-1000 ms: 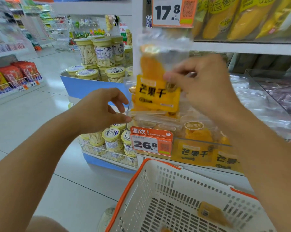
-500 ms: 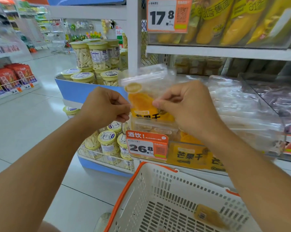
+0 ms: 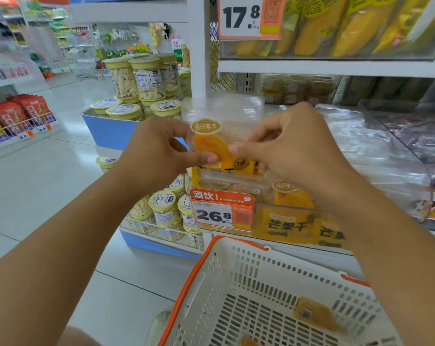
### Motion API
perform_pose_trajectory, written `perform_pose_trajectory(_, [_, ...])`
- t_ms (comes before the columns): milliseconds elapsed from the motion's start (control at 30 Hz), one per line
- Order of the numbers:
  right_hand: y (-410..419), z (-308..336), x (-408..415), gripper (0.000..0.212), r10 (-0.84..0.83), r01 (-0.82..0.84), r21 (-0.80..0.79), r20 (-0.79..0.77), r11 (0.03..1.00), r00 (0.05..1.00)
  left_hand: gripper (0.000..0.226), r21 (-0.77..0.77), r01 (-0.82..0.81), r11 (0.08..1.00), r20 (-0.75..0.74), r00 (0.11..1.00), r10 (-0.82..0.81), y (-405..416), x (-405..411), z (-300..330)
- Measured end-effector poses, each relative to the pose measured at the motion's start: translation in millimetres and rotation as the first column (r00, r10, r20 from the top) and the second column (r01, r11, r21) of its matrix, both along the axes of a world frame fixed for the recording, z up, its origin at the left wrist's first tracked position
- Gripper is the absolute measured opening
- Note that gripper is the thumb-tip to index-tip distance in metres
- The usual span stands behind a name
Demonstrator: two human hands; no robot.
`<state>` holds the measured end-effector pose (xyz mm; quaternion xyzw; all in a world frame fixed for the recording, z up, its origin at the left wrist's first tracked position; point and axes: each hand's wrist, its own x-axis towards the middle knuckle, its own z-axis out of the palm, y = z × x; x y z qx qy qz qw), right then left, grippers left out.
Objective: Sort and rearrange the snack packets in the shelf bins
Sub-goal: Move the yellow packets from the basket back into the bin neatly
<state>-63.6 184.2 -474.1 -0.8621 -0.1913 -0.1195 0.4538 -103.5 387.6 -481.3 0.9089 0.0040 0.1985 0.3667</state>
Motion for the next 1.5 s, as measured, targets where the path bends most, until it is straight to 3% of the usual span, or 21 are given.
perform_pose_trajectory(67, [-3, 8, 4, 0.028, 0.023, -0.024, 0.043, 0.034, 0.999, 0.999, 0.040, 0.024, -0.032, 0.999, -0.078, 0.996, 0.034, 2, 3, -1])
perform_pose_trajectory(133, [-3, 8, 8, 0.025, 0.004, -0.001, -0.043, 0.052, 0.999, 0.999, 0.044, 0.017, -0.048, 0.999, -0.131, 0.990, 0.049, 5, 6, -6])
perform_pose_trajectory(300, [0, -1, 10, 0.023, -0.012, 0.018, -0.098, 0.056, 0.995, 0.998, 0.059, -0.076, 0.050, 0.996, -0.112, 0.992, -0.058, 8, 9, -14])
perform_pose_trajectory(433, [-2, 5, 5, 0.022, 0.049, -0.049, 0.004, 0.026, 0.999, 0.998, 0.036, 0.163, 0.103, 0.981, 0.005, 0.994, -0.106, 0, 6, -13])
perform_pose_trajectory(500, [-5, 6, 4, 0.021, 0.023, -0.022, -0.044, 0.008, 0.999, 1.000, 0.046, 0.301, 0.104, 0.948, 0.041, 0.992, -0.122, -3, 8, -12])
perform_pose_trajectory(633, [-4, 4, 3, 0.015, -0.010, 0.002, -0.103, -0.071, 0.995, 0.997, 0.036, 0.385, 0.118, 0.915, -0.028, 0.993, -0.116, -7, 10, -6])
perform_pose_trajectory(833, [-1, 9, 5, 0.019, -0.037, 0.031, -0.148, -0.037, 0.989, 0.999, 0.053, 0.188, 0.042, 0.981, -0.115, 0.993, -0.021, -2, 0, 1])
perform_pose_trajectory(967, [-6, 14, 2, 0.026, 0.008, -0.012, -0.048, -0.074, 0.999, 0.997, 0.061, 0.110, -0.004, 0.994, -0.098, 0.995, 0.015, -1, -12, 6])
perform_pose_trajectory(1100, [-16, 11, -6, 0.029, -0.027, 0.027, 0.005, 0.052, 1.000, 0.998, 0.058, 0.101, -0.093, 0.991, -0.065, 0.993, 0.099, 1, -20, 8])
perform_pose_trajectory(1200, [-33, -6, -34, 0.024, -0.096, 0.064, 0.122, 0.276, 0.990, 0.956, 0.068, 0.195, -0.146, 0.970, -0.176, 0.968, 0.181, 2, -35, 12])
perform_pose_trajectory(1267, [-40, -35, -57, 0.021, -0.107, 0.015, 0.249, 0.360, 0.968, 0.927, 0.068, 0.349, -0.053, 0.935, -0.359, 0.915, 0.186, 0, -50, 15])
perform_pose_trajectory(1333, [-46, -86, -69, 0.026, -0.070, -0.012, 0.245, 0.323, 0.969, 0.944, 0.068, 0.356, 0.225, 0.907, -0.653, 0.754, 0.070, -21, -60, 3])
perform_pose_trajectory(1400, [-55, -157, -65, 0.030, -0.014, -0.005, 0.144, 0.127, 0.990, 0.992, 0.058, 0.209, 0.474, 0.855, -0.847, 0.526, -0.084, -58, -62, -32])
perform_pose_trajectory(1500, [-71, -258, -54, 0.031, -0.055, 0.008, -0.210, -0.218, 0.978, 0.974, 0.052, 0.126, 0.631, 0.765, -0.926, 0.351, -0.137, -106, -46, -116])
